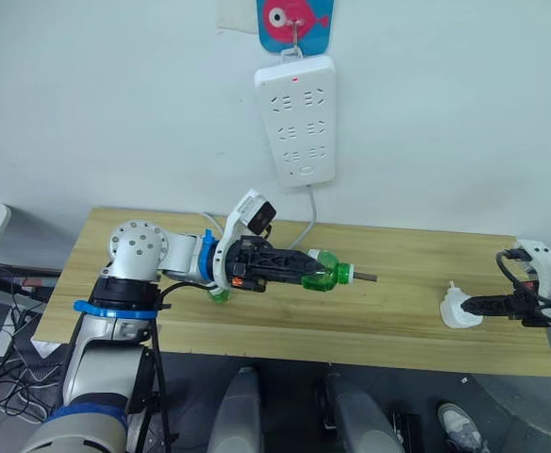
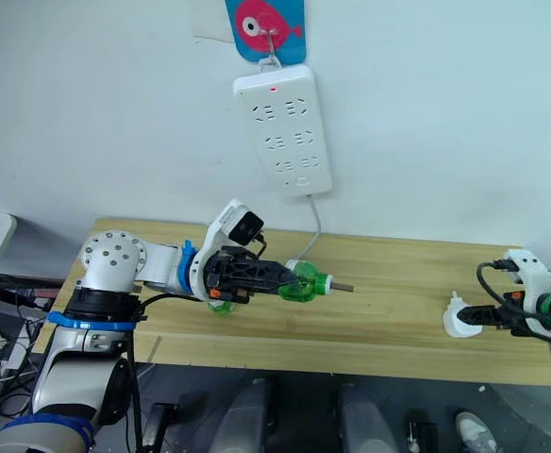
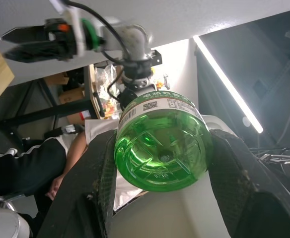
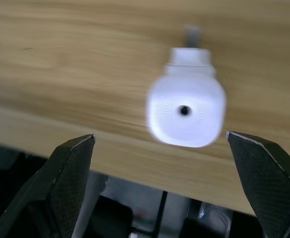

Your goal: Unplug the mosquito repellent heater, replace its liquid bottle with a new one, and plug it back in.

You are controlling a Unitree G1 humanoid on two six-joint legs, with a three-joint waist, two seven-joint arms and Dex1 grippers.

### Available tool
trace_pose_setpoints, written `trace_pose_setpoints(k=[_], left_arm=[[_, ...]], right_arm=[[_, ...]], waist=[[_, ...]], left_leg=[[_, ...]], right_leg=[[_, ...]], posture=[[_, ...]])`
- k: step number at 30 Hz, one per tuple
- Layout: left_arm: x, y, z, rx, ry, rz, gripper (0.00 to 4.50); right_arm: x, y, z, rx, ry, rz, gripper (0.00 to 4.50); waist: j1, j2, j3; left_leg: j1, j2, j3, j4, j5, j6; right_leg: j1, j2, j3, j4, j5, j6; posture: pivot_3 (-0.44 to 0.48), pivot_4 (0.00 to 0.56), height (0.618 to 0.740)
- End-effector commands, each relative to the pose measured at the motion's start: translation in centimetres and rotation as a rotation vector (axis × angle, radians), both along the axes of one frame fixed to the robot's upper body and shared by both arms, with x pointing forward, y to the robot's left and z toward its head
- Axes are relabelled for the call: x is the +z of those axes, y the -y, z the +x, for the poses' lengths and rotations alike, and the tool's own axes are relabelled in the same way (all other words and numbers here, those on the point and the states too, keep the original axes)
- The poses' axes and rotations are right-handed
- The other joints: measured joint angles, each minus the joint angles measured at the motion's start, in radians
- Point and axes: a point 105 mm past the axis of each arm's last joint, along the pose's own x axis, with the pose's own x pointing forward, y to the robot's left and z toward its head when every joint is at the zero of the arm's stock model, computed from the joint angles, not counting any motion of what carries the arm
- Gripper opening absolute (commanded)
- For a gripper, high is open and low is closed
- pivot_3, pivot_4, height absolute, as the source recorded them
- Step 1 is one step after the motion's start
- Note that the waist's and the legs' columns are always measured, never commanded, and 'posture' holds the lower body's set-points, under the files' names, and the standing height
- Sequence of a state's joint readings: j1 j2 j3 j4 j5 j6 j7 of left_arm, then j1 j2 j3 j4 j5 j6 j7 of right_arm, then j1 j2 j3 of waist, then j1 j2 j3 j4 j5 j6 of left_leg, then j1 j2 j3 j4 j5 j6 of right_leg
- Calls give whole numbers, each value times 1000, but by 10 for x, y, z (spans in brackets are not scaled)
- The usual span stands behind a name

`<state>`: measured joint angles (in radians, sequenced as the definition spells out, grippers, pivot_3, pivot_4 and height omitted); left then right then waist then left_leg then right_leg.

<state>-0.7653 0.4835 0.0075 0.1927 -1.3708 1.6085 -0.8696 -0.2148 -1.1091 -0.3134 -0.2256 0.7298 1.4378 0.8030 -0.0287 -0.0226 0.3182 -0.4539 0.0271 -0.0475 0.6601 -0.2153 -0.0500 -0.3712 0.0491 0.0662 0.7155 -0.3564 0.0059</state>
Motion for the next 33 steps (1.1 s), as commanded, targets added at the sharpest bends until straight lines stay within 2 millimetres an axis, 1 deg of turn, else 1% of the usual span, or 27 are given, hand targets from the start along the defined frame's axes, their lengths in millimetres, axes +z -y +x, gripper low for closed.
trace_pose_setpoints(k=[1, 4, 6, 8, 9, 10, 12, 15, 16, 17, 18, 19, 22, 26, 28, 33], left_arm=[[7, 0, -2, -16, 23, -38, 2251], [10, 2, 2, 1, 32, -64, 2251], [13, 4, 5, 14, 37, -86, 2251], [18, 5, 7, 23, 37, -124, 2251], [20, 6, 8, 27, 38, -139, 2251], [22, 6, 8, 33, 38, -155, 2251], [26, 7, 14, 65, 35, -186, 2251], [30, 9, 21, 109, 22, -217, 2251], [30, 10, 22, 119, 17, -222, 2251], [30, 10, 22, 124, 13, -226, 2251], [31, 11, 23, 128, 4, -233, 2251], [31, 13, 24, 132, -5, -241, 2251], [32, 16, 27, 149, -31, -260, 2251], [34, 21, 33, 180, -67, -282, 2251], [36, 24, 35, 198, -85, -290, 2251], [37, 29, 35, 217, -106, -303, 2251]], right_arm=[[42, -32, -12, 222, 228, 62, 4442], [64, -43, -17, 152, 324, 287, 4442], [68, -48, -23, 131, 371, 384, 4442], [54, -70, -44, 177, 387, 453, 4442], [50, -82, -51, 175, 412, 494, 4442], [50, -95, -56, 148, 446, 552, 4442], [58, -118, -62, 42, 477, 696, 4442], [69, -141, -65, -135, 486, 846, 4442], [72, -145, -64, -190, 500, 876, 4442], [75, -149, -62, -225, 505, 904, 4442], [79, -153, -59, -254, 510, 942, 4442], [81, -159, -55, -266, 513, 966, 4442], [81, -177, -48, -271, 513, 967, 4442], [87, -189, -39, -335, 559, 988, 4442], [89, -189, -36, -362, 586, 981, 4442], [92, -184, -32, -426, 646, 963, 4442]], waist=[[-2, 0, 0], [-2, -1, 0], [-1, -1, 0], [4, -1, 0], [7, -1, 0], [9, -1, 0], [-1, 0, 0], [-23, -3, 2], [-31, -3, 2], [-36, -3, 2], [-41, -4, 2], [-43, -4, 2], [-44, -4, 2], [-36, -4, 2], [-30, -4, 2], [-26, -4, 2]], left_leg=[[0, 0, 0, 0, 0, 0], [0, 1, 0, 1, 0, 0], [0, 0, 0, 1, 0, 0], [0, 0, 0, 1, 0, -1], [0, 0, -2, 1, 1, -1], [0, 0, -4, 0, 0, -1], [-3, -2, -4, -1, 0, 0], [-6, -2, -1, 1, -1, 1], [-6, -1, -2, 1, -1, 1], [-6, -1, -1, 1, 0, 1], [-5, -1, -1, 1, 0, 0], [-3, 0, -1, 1, 1, -1], [-1, 0, -1, -1, 4, -3], [-1, 0, -3, -1, 5, -5], [-1, 0, -2, -1, 5, -5], [-2, -1, -3, -2, 5, -5]], right_leg=[[0, 0, 1, 0, 0, 0], [1, 0, 0, -1, 0, 0], [1, 0, 0, 0, 0, 0], [1, 0, 1, 0, 0, 0], [2, 0, -1, 0, 0, 0], [2, 0, -2, 0, 0, 0], [0, 0, -2, 0, -1, 1], [-2, -1, 1, -1, -1, 1], [-2, -1, 1, -1, -1, 3], [-2, -1, 0, -1, -4, 8], [-2, -1, 1, 0, -4, 8], [-2, 0, 1, 1, -4, 9], [-2, 1, 1, 2, -3, 11], [-2, 1, 0, 3, -3, 11], [-2, 0, 0, 2, -3, 11], [-2, 0, -1, 1, -3, 10]], posture=[[-16, 308, 740], [-27, 310, 740], [-32, 310, 740], [-38, 312, 740], [-40, 313, 740], [-40, 314, 740], [-40, 315, 740], [-42, 318, 740], [-43, 320, 740], [-45, 323, 740], [-46, 324, 740], [-48, 325, 740], [-52, 329, 740], [-59, 332, 740], [-60, 334, 740], [-64, 339, 740]])
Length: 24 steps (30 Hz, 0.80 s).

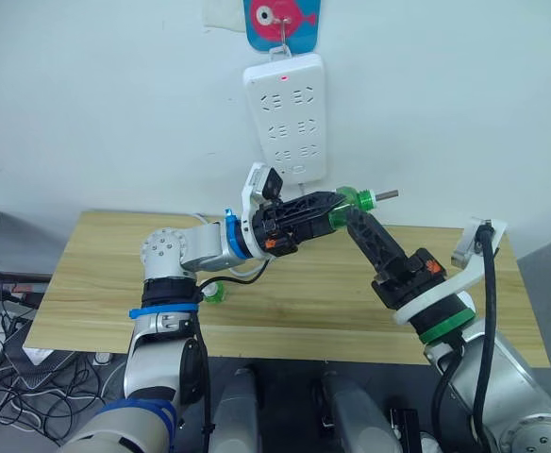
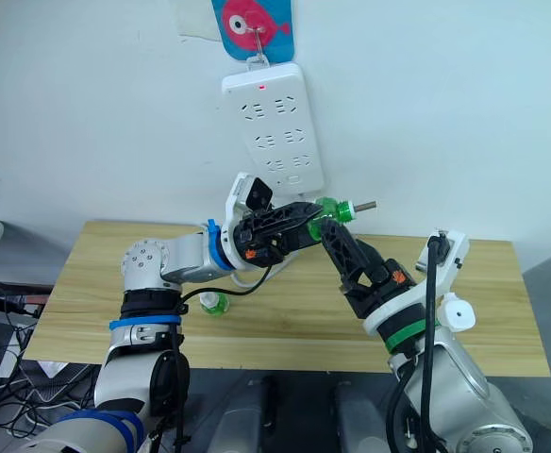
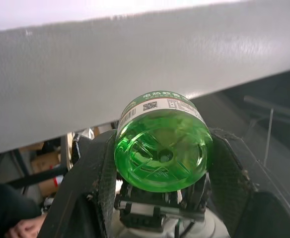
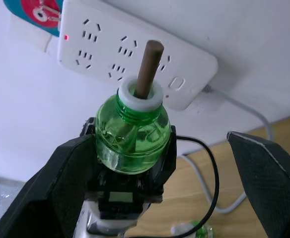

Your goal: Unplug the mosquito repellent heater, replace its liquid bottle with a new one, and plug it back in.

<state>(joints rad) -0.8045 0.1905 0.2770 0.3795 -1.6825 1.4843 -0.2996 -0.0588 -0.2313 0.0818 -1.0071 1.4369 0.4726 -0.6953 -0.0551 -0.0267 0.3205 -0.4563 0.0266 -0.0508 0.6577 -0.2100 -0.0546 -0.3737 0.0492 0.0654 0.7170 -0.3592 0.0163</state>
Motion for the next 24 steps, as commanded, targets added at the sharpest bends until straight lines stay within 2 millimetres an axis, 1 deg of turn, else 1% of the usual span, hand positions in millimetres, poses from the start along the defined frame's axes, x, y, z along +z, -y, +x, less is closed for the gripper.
trace_pose_setpoints(k=[1, 6, 10, 15, 23, 24], left_arm=[[10, 3, -6, -15, 11, -54, 2251], [10, 4, -8, 9, -17, -58, 2251], [9, 6, -11, 7, -22, -53, 2251], [7, 8, -11, 19, -28, -51, 2251], [4, 9, -18, 9, -14, -48, 2251], [4, 9, -19, 3, -11, -48, 2251]], right_arm=[[11, 6, -4, -65, 56, 22, 4442], [17, 9, -2, -105, 84, 40, 4442], [18, 7, -4, -87, 87, 62, 4442], [21, 2, -4, -59, 96, 83, 4442], [25, -2, 4, -39, 110, 94, 4442], [26, -2, 5, -39, 110, 98, 4442]], waist=[[0, 0, 0], [0, 0, 0], [0, 0, 0], [1, 0, 0], [1, 0, 0], [1, 0, 0]], left_leg=[[0, 0, 0, 0, 0, 0], [0, 0, 0, 0, 0, 0], [0, 0, 0, 1, 0, 0], [0, 0, 1, 1, 0, 0], [0, 0, 0, 1, 0, 0], [0, 0, 0, 1, 0, 0]], right_leg=[[0, 0, 0, 0, 0, 0], [0, 0, 0, 0, 0, 0], [0, 0, 0, 0, 0, 0], [0, 0, 0, 0, 0, 0], [0, 0, 0, 1, 1, -2], [0, 0, 0, 0, 2, -4]], posture=[[-62, 339, 740], [-63, 337, 740], [-62, 334, 740], [-63, 332, 740], [-60, 326, 740], [-58, 324, 740]])
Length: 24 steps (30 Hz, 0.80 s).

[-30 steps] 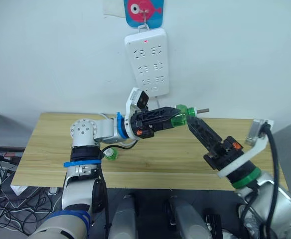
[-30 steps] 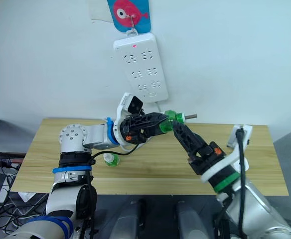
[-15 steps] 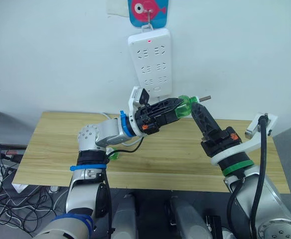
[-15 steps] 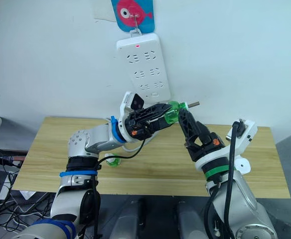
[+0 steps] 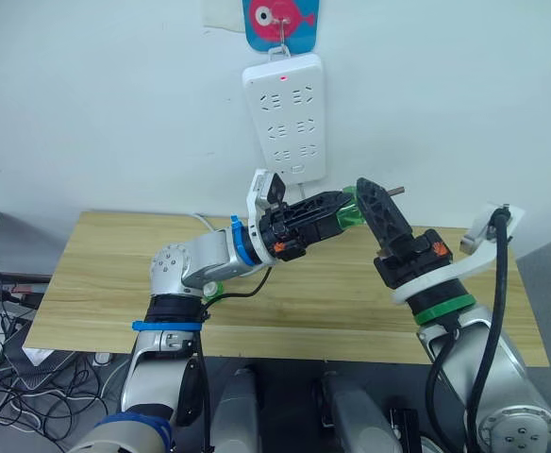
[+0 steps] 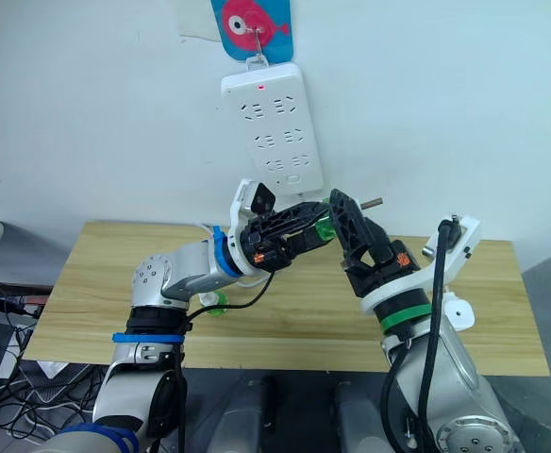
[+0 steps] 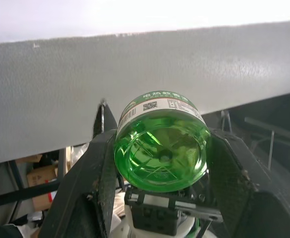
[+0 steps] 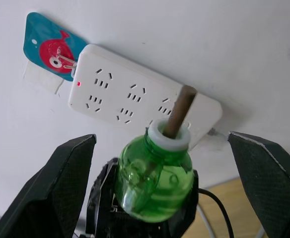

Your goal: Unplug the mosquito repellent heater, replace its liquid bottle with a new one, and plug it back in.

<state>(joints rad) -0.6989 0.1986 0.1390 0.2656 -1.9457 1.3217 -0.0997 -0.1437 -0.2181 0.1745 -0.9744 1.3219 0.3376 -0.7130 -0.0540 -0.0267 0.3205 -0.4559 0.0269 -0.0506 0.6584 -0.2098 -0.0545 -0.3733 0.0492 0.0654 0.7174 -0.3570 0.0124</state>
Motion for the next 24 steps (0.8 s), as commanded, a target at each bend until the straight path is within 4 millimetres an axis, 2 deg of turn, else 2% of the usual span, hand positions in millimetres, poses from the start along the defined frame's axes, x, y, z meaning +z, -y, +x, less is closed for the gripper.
trace_pose_setpoints(k=[1, 7, 11, 19, 24], left_arm=[[8, 1, -11, -38, 47, -32, 2251], [8, 1, -11, -36, 50, -32, 2251], [8, 1, -11, -33, 49, -31, 2251], [7, 1, -13, -33, 50, -30, 2251], [6, 2, -12, -26, 50, -16, 2251]], right_arm=[[9, 0, -2, 20, 40, 34, 4442], [11, 2, 2, 11, 41, 48, 4442], [11, 2, 2, 8, 39, 51, 3688], [13, 1, 1, 3, 39, 56, 937], [15, -3, 1, 14, 42, 50, 879]], waist=[[0, 0, 0], [0, 0, 0], [1, 0, 0], [1, 0, 0], [1, 0, 0]], left_leg=[[0, 0, 0, 0, 0, 0], [0, 0, 0, 0, 0, 0], [0, 0, 0, 0, 0, 0], [0, 0, 0, 0, 0, 0], [0, 0, 0, 0, 0, 0]], right_leg=[[0, 0, 0, 0, 0, -1], [0, 0, 0, 0, 0, -1], [0, 0, 0, 0, 0, -1], [0, 0, 0, 0, 0, -1], [0, 0, 0, 0, 0, -1]], posture=[[-58, 324, 740], [-53, 319, 740], [-53, 319, 740], [-52, 318, 740], [-52, 318, 740]])
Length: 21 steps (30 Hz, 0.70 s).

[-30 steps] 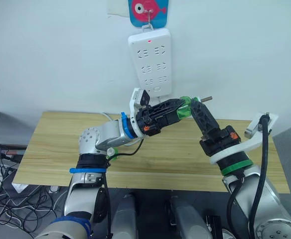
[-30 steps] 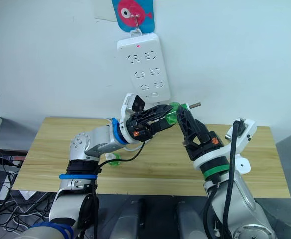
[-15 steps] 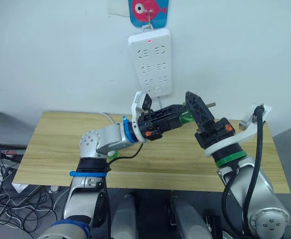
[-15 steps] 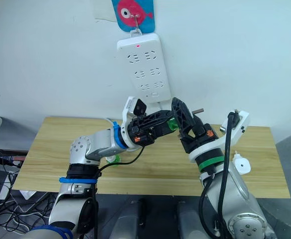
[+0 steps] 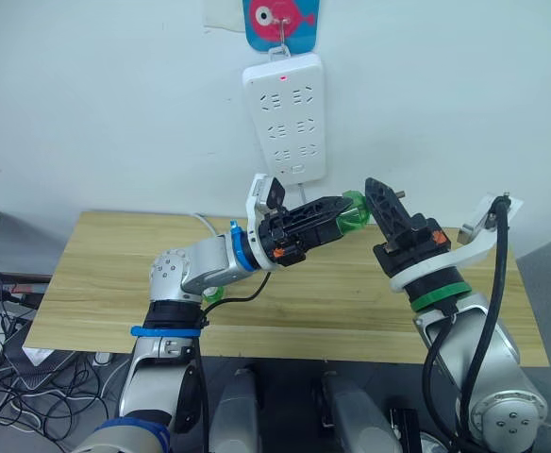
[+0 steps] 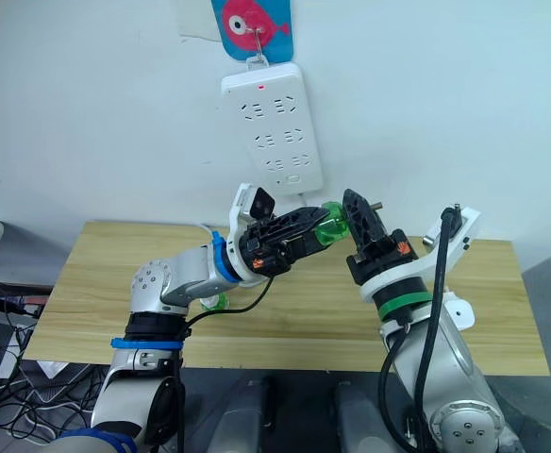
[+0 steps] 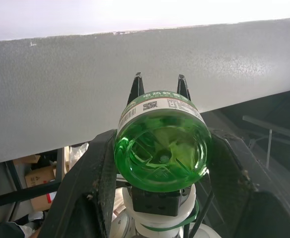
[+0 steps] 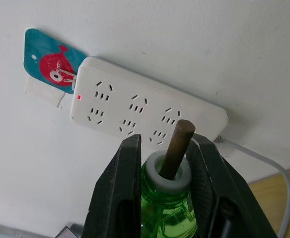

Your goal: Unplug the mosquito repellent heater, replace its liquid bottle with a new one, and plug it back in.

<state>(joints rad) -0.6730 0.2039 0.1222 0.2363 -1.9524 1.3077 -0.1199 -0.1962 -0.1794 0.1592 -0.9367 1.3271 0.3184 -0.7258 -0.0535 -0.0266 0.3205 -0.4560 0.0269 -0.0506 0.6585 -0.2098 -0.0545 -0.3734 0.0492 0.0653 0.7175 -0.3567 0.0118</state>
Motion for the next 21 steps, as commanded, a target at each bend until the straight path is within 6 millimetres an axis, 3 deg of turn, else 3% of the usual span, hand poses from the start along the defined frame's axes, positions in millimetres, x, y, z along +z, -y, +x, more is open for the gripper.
trace_pose_setpoints(k=[1, 4, 11, 18, 21], left_arm=[[7, 3, -8, -20, 46, 0, 2251], [6, 3, -7, -16, 46, 14, 2251], [4, -4, -6, -33, 39, 23, 4478], [2, -28, -7, -49, 85, 135, 4478], [-4, -31, -23, -41, 378, 374, 4478]], right_arm=[[8, -5, -7, 29, 36, -4, 879], [8, -7, -7, 39, 40, -18, 879], [5, 2, -4, 14, 34, -25, 879], [5, 26, -2, -5, 42, -66, 879], [2, 41, 6, -43, 45, -212, 879]], waist=[[0, 0, 0], [0, 0, 0], [0, 0, 0], [3, 0, 0], [3, -1, 3]], left_leg=[[0, 0, 0, 0, 0, 0], [0, 0, 0, 0, 0, 0], [0, 0, 0, 0, 0, 0], [0, 0, 0, 0, 0, 0], [0, 0, 1, -1, 0, 0]], right_leg=[[0, 0, 0, 0, 0, 0], [0, 0, 0, 0, 0, 0], [0, 0, 0, 0, 0, 0], [0, 0, 0, 0, 0, 0], [-1, 0, 1, 0, 0, 0]], posture=[[-57, 321, 740], [-57, 321, 740], [-48, 328, 740], [-20, 336, 740], [5, 340, 740]])
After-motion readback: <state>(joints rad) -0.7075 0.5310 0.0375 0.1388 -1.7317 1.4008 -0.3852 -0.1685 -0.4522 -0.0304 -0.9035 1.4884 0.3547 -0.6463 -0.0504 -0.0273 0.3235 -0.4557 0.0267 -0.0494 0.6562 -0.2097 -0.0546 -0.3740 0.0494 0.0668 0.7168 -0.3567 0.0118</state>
